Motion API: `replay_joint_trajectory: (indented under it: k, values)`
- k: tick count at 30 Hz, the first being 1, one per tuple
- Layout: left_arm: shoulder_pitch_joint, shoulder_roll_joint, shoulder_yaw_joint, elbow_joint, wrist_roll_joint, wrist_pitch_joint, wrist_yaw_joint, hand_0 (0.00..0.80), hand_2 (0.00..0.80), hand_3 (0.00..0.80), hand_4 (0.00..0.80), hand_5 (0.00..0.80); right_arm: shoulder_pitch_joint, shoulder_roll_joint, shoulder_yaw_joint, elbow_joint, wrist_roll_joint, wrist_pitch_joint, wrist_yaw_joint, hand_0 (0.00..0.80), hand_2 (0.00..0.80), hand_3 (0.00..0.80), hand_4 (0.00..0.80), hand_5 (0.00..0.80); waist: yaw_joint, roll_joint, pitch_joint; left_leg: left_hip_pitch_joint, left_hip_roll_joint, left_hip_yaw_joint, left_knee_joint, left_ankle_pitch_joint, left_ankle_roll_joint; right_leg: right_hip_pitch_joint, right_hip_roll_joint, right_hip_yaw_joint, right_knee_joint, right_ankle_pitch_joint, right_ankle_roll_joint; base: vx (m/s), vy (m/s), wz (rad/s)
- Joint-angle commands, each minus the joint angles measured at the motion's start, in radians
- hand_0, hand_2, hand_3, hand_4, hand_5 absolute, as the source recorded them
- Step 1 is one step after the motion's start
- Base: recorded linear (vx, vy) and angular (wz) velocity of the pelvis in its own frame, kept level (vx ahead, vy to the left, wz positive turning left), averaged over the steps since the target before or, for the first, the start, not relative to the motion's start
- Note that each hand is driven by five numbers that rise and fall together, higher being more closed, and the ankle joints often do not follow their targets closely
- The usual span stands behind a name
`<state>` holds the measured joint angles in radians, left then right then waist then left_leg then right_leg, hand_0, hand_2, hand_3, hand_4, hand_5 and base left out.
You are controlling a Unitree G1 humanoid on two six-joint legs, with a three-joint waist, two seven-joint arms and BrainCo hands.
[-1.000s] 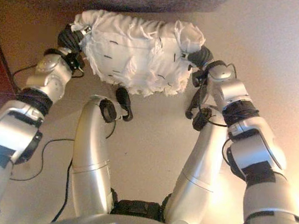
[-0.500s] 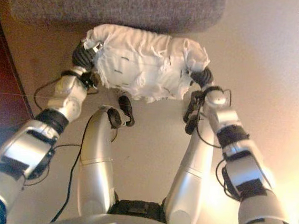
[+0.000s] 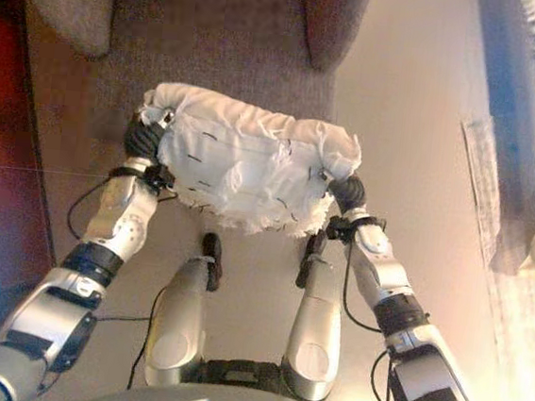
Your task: Pick up the cushion and take it to the sofa
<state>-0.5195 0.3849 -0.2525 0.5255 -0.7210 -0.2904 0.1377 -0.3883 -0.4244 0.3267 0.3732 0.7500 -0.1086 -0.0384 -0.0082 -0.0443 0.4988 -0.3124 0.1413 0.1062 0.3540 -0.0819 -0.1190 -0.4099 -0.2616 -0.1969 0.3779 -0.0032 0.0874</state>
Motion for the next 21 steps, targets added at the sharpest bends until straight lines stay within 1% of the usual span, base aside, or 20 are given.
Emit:
replay_joint_trajectory:
  k: [1,3,5,7,9,10,12,14,16,20,21]
  values:
    - [0.016,-0.041,-0.058,-0.117,0.068,-0.011,-0.020,0.800,0.800,0.800,0.800,0.800,0.023,0.052,0.004,-0.125,0.024,-0.085,0.073,0.800,0.800,0.800,0.800,0.800,0.017,0.010,-0.191,0.023,-0.016,-0.015,-0.131,0.095,0.030,0.164,-0.052,-0.025,-0.127,0.005,0.086,0.115,-0.030,0.07]
    - [0.052,-0.040,-0.046,-0.134,0.073,0.021,-0.010,0.800,0.800,0.800,0.800,0.800,0.055,0.052,-0.012,-0.136,0.053,-0.104,0.076,0.800,0.800,0.800,0.800,0.800,0.016,0.010,-0.243,0.115,-0.024,-0.006,-0.207,0.105,0.032,0.256,-0.029,-0.037,-0.207,0.020,0.094,0.162,-0.008,0.04]
    - [0.088,-0.041,-0.036,-0.152,0.072,0.028,-0.004,0.800,0.800,0.800,0.800,0.800,0.090,0.064,-0.026,-0.156,0.073,-0.109,0.068,0.800,0.800,0.800,0.800,0.800,0.011,0.011,-0.287,0.181,-0.030,0.007,-0.259,0.112,0.037,0.314,-0.012,-0.039,-0.262,0.036,0.097,0.197,0.016,0.02]
    - [0.134,-0.046,-0.013,-0.172,0.071,0.038,-0.022,0.800,0.800,0.800,0.800,0.800,0.129,0.087,-0.039,-0.154,0.036,-0.088,0.048,0.800,0.800,0.800,0.800,0.800,0.011,0.012,-0.342,0.242,-0.029,0.032,-0.303,0.114,0.040,0.363,0.002,-0.041,-0.314,0.051,0.101,0.217,0.009,-0.09]
    - [0.164,-0.047,0.006,-0.197,0.090,0.050,-0.031,0.800,0.800,0.800,0.800,0.800,0.146,0.096,-0.044,-0.138,-0.008,-0.064,0.020,0.800,0.800,0.800,0.800,0.800,0.013,0.011,-0.376,0.284,-0.031,0.052,-0.330,0.111,0.041,0.398,0.013,-0.046,-0.351,0.059,0.100,0.157,-0.009,-0.13]
    - [0.188,-0.038,0.022,-0.224,0.100,0.066,-0.036,0.800,0.800,0.800,0.800,0.800,0.153,0.098,-0.046,-0.128,-0.009,-0.043,0.017,0.800,0.800,0.800,0.800,0.800,0.016,0.010,-0.400,0.321,-0.032,0.070,-0.354,0.107,0.041,0.427,0.022,-0.053,-0.380,0.065,0.100,0.131,-0.029,-0.14]
    - [0.215,-0.028,0.045,-0.249,0.117,0.094,-0.030,0.800,0.800,0.800,0.800,0.800,0.162,0.109,-0.049,-0.119,0.024,-0.015,0.040,0.800,0.800,0.800,0.800,0.800,0.016,0.006,-0.425,0.356,-0.035,0.094,-0.367,0.096,0.043,0.453,0.033,-0.053,-0.401,0.065,0.097,0.114,-0.047,-0.14]
    - [0.240,-0.024,0.062,-0.256,0.107,0.110,-0.040,0.800,0.800,0.800,0.800,0.800,0.168,0.115,-0.046,-0.115,0.007,0.006,0.046,0.800,0.800,0.800,0.800,0.800,0.013,0.002,-0.446,0.382,-0.032,0.107,-0.362,0.078,0.047,0.473,0.046,-0.034,-0.399,0.052,0.089,0.107,-0.075,-0.15]
    - [0.262,-0.020,0.078,-0.262,0.105,0.128,-0.048,0.800,0.800,0.800,0.800,0.800,0.174,0.109,-0.038,-0.119,-0.043,0.014,0.039,0.800,0.800,0.800,0.800,0.800,0.007,-0.002,-0.456,0.397,-0.026,0.112,-0.348,0.064,0.048,0.480,0.054,-0.016,-0.383,0.037,0.080,0.090,-0.087,-0.08]
    - [0.289,-0.012,0.098,-0.268,0.098,0.147,-0.059,0.800,0.800,0.800,0.800,0.800,0.175,0.083,-0.019,-0.145,-0.053,0.043,0.040,0.800,0.800,0.800,0.800,0.800,-0.006,-0.006,-0.465,0.429,-0.011,0.107,-0.343,0.055,0.048,0.492,0.076,0.020,-0.356,0.011,0.066,0.086,-0.088,-0.13]
    - [0.299,-0.008,0.106,-0.264,0.090,0.145,-0.060,0.800,0.800,0.800,0.800,0.800,0.169,0.073,-0.013,-0.151,-0.045,0.056,0.043,0.800,0.800,0.800,0.800,0.800,-0.012,-0.007,-0.468,0.439,-0.004,0.097,-0.341,0.052,0.047,0.498,0.094,0.038,-0.349,-0.002,0.054,0.073,-0.067,-0.12]
